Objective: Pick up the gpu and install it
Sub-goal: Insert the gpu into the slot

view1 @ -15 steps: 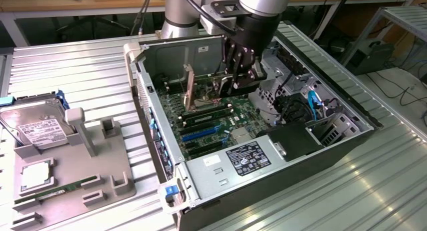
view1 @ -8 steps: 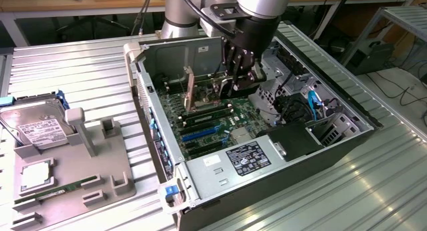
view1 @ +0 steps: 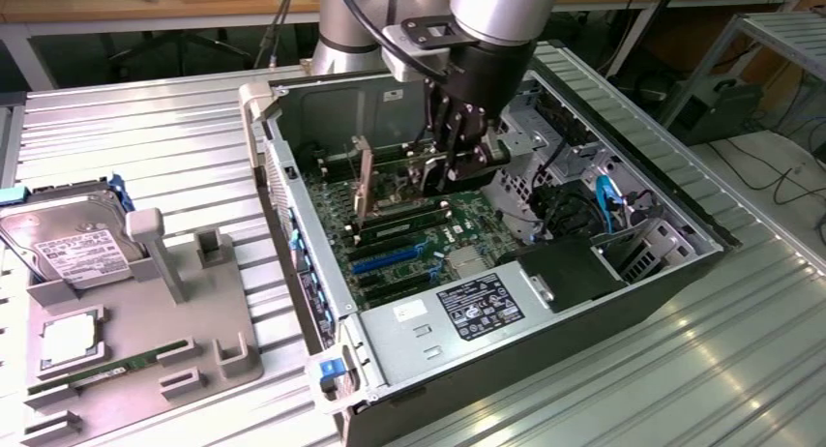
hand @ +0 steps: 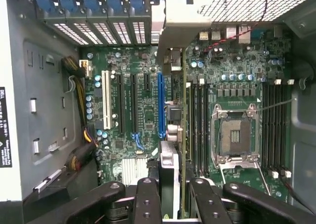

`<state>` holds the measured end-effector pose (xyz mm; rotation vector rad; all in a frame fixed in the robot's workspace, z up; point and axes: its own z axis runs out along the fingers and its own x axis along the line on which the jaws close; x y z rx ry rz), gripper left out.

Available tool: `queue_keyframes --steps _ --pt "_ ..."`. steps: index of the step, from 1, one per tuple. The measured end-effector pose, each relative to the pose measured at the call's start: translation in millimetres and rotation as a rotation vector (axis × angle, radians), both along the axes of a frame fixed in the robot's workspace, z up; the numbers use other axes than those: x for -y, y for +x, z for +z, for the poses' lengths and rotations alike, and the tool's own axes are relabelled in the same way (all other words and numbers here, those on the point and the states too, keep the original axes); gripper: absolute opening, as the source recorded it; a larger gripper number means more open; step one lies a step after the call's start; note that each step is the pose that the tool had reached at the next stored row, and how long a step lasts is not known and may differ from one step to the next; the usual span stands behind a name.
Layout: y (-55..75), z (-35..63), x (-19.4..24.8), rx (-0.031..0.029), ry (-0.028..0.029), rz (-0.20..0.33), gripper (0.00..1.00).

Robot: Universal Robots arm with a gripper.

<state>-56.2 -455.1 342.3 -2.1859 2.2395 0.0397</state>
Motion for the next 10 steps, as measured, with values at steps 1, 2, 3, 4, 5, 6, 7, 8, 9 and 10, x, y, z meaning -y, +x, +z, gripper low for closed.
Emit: queue_keyframes --steps 1,2,3,4,5,6,7,8,9,10 --pt "-1.5 -1.9 -0.1 0.0002 -0.0002 0.001 0.28" --pt "-3.0 -3.7 -0.1 0.0002 -0.0003 0.004 0.28" --pt "-3.4 -5.4 -0.1 0.0003 -0.0001 0.011 0.28" --pt "-3.5 -6.8 -0.1 0.0003 0.0003 0.025 0.28" --pt "-3.5 -8.0 -0.1 0.0003 0.0006 0.042 0.28" --pt "-3.5 -9.6 -0.1 0.0003 0.0006 0.054 0.28" --pt "-3.7 -11.4 -0.1 0.0002 0.0007 0.059 0.28" --pt "-4.8 -13.1 -0.1 0.0002 0.0006 0.059 0.28" --pt "-6.8 -15.1 -0.1 0.0003 0.0006 0.059 0.28" --pt "-8.6 -16.8 -0.2 0.0002 0.0006 0.058 0.28"
